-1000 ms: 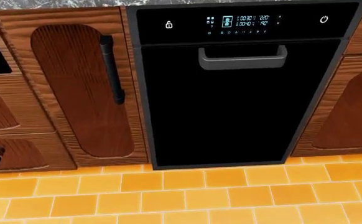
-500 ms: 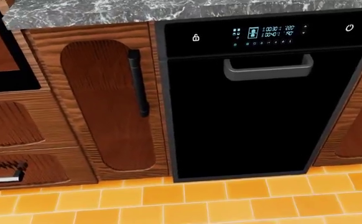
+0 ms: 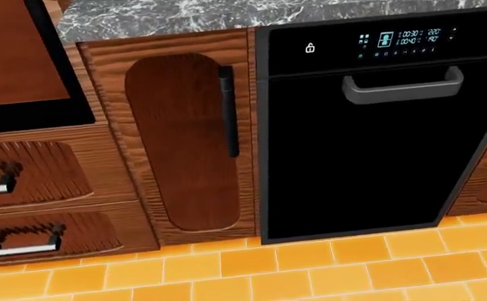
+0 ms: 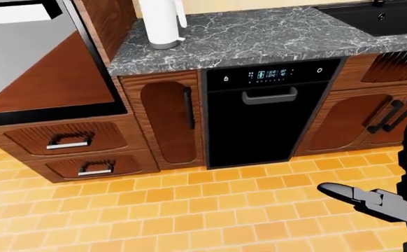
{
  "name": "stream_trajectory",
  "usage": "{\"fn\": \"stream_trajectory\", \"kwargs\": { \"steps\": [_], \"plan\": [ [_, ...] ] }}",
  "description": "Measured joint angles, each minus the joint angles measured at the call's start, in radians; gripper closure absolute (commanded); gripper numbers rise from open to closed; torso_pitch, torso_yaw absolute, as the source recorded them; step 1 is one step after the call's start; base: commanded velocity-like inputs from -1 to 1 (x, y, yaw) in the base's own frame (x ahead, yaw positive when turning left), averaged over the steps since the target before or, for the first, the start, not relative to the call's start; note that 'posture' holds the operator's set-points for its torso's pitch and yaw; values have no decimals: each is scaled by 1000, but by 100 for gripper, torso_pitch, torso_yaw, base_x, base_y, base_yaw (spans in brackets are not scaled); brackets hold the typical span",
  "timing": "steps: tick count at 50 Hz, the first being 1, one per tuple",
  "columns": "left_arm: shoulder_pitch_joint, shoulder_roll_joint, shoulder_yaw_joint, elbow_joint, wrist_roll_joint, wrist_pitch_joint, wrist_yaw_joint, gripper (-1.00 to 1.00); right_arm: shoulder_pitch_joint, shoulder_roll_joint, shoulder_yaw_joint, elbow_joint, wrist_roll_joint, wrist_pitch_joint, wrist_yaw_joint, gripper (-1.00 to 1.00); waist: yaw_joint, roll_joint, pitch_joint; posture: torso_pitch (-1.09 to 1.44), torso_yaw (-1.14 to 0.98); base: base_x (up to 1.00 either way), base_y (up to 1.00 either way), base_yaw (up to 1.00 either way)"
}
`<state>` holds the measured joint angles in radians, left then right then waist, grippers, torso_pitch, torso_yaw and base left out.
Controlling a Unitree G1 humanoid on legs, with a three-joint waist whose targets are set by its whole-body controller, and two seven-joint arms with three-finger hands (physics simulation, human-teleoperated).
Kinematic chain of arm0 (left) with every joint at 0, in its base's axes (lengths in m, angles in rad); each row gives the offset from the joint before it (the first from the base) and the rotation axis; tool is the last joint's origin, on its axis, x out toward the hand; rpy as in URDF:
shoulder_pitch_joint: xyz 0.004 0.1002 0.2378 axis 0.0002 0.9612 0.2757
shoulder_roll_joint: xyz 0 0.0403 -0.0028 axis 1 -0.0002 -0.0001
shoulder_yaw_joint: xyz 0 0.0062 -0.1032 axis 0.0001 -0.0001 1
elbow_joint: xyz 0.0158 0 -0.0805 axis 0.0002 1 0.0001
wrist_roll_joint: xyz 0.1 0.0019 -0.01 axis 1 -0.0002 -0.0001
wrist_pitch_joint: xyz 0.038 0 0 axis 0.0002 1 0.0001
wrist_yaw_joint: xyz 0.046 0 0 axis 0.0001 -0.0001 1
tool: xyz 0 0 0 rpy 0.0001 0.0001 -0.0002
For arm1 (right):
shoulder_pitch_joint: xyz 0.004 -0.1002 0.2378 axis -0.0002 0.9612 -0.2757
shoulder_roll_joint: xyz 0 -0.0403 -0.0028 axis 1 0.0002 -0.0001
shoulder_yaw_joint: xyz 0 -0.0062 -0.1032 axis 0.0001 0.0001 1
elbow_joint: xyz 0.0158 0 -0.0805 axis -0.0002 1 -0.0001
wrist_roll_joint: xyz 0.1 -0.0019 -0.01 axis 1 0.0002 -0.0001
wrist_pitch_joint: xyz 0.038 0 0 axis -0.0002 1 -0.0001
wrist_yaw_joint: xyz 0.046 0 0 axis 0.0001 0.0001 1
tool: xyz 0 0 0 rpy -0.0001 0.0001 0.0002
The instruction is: Close the lid of the electric kettle.
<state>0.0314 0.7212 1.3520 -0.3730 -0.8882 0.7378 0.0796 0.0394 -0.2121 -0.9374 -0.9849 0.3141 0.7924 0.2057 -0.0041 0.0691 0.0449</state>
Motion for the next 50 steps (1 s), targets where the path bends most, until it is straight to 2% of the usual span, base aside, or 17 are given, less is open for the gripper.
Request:
{"fn": "stream_trajectory", "kwargs": {
  "steps": [2,6,12,15,17,21,25,26,27,29,31,39,41,43,45,47,50],
  "plan": [
    [5,-11,-1,17,4,8,5,-100,6,1,5,6,6,10,7,-100,4,-4,6,0,0,0,41,0],
    [3,-6,-1,14,10,12,10,-100,3,-5,-7,10,-1,6,1,-100,0,-48,6,0,0,0,36,0],
    [1,-4,-7,13,7,10,6,-100,4,-3,-2,0,-3,-13,3,-100,0,-81,5,0,0,0,29,0],
    [0,-3,-7,13,9,6,6,-100,4,-4,-2,1,-2,-11,3,-100,1,-110,3,0,0,0,27,0],
    [0,-14,-14,7,7,4,2,-100,6,-3,-9,14,-3,-10,3,-100,-10,-83,7,0,0,0,27,0],
    [1,-14,-22,14,7,10,0,-100,9,-4,-16,19,-9,11,-5,-100,-6,-93,-11,0,0,0,26,0],
    [-1,-5,-11,-4,5,2,2,-100,2,-12,-11,-1,-10,-7,-6,-100,-8,-34,3,0,0,0,26,0],
    [-2,-2,-11,-7,4,0,2,-100,2,-11,-9,0,-10,-12,-4,-100,-7,-11,1,0,0,0,27,0],
    [-4,1,-10,-5,4,-2,2,-100,1,-5,-3,0,-9,-14,-3,-100,-1,-1,-3,0,0,0,27,0],
    [-2,-9,-11,8,5,0,6,-100,4,7,15,7,-4,-4,4,-100,8,-8,7,0,0,0,27,0],
    [3,-13,-9,18,8,11,11,-100,7,4,14,12,-1,5,7,-100,9,-15,6,0,0,0,26,0],
    [-1,-2,-6,-5,1,7,10,-100,2,-3,-5,0,-1,-15,-1,-100,1,-116,4,0,0,0,26,0],
    [0,-17,-19,-5,-2,10,5,-100,6,-2,-9,12,-2,-10,-4,-100,-8,-91,7,0,0,0,26,0],
    [2,-20,-26,2,-1,17,4,-100,14,7,-6,30,-7,-5,-6,-100,-7,-101,-1,0,0,0,26,0],
    [3,-15,-20,5,1,17,4,-100,15,5,-8,32,-10,-4,-6,-100,-4,-98,-9,0,0,0,26,0],
    [1,-11,-13,0,4,10,5,-100,11,1,-9,23,-11,-12,-6,-100,-2,-77,-3,0,0,0,26,0],
    [-2,-8,-16,-10,4,-1,2,-100,10,-1,-7,20,-10,-22,-6,-100,-6,-28,4,0,0,0,26,0]
  ]
}}
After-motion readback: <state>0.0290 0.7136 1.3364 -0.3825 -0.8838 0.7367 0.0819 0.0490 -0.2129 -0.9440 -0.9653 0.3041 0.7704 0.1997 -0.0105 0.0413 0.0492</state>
